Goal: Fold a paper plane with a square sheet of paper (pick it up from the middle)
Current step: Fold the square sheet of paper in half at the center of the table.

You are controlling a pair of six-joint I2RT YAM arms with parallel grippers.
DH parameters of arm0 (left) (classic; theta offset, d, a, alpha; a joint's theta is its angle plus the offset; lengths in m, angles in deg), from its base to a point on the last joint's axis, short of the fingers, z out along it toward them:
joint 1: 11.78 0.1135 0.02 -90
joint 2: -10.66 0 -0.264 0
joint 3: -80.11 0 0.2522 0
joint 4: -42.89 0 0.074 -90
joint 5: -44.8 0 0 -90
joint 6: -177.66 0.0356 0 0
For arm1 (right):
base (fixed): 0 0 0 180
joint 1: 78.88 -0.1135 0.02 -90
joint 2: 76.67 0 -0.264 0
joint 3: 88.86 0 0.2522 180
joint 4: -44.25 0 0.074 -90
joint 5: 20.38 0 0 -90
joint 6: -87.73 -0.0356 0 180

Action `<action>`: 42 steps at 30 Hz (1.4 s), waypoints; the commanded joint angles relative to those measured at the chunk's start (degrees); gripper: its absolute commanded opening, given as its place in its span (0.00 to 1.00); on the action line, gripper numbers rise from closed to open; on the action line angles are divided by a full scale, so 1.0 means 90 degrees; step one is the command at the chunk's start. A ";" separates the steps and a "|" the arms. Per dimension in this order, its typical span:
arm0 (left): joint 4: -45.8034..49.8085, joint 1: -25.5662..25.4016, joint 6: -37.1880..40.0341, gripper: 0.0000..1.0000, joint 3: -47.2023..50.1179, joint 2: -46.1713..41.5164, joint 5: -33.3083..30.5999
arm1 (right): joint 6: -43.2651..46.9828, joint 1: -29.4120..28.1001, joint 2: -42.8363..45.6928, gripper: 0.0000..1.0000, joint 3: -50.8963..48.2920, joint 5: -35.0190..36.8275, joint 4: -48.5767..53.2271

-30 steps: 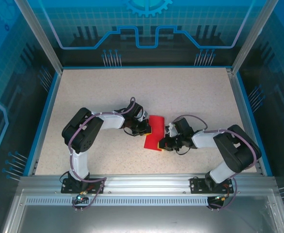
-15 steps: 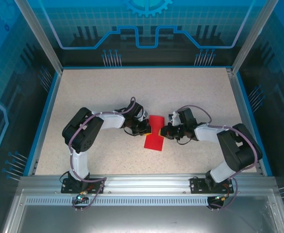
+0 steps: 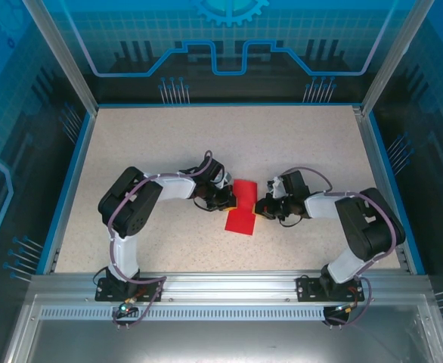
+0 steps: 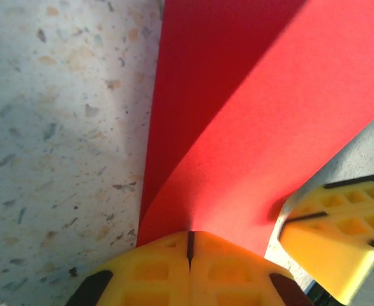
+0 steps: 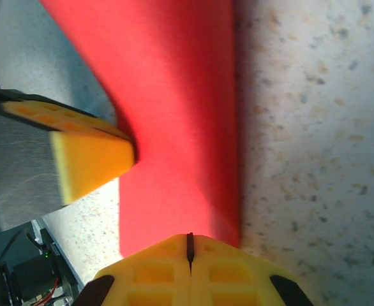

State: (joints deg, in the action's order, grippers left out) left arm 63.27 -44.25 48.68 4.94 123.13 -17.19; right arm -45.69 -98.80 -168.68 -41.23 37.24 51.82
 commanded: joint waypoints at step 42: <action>0.0818 -0.0054 0.0191 0.00 0.0270 0.0540 -0.0810 | 0.0597 0.0700 -0.1554 0.00 0.1283 -0.0370 0.0315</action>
State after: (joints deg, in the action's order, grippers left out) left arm 63.70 -44.27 49.05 4.68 123.19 -17.25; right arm -40.97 -93.34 -181.57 -30.31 33.15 52.84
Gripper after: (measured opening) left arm 0.051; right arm 0.042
